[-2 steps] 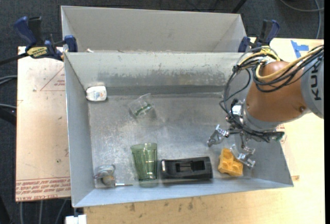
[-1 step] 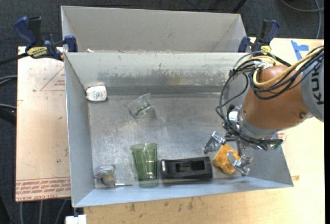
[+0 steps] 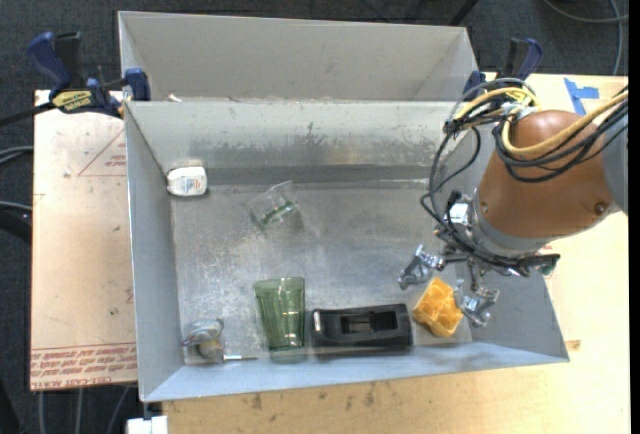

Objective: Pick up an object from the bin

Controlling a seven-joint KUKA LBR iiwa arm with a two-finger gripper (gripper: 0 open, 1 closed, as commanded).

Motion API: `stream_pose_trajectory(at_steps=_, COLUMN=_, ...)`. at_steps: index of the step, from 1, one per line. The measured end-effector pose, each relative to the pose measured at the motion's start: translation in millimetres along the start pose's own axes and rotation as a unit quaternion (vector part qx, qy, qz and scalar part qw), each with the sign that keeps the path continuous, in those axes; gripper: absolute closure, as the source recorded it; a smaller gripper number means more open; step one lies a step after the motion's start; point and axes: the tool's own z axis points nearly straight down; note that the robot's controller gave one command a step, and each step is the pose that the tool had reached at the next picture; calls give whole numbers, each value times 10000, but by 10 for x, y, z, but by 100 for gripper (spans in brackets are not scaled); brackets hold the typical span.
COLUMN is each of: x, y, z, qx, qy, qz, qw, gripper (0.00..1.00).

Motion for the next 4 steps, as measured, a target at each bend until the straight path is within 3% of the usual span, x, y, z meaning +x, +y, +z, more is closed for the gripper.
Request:
stream_pose_trajectory(at_steps=1, x=132, y=-554, z=746, qx=-5, qy=-32, qz=575, qw=9983, gripper=100)
stream_pose_trajectory(at_steps=2, x=132, y=-553, z=746, qx=-5, qy=-31, qz=571, qw=9984, gripper=100)
stream_pose_trajectory(at_steps=3, x=194, y=-536, z=357, qx=-55, qy=19, qz=363, qw=9993, gripper=100)
stream_pose_trajectory(at_steps=4, x=261, y=-552, z=129, qx=9, qy=1, qz=256, qw=9997, gripper=100)
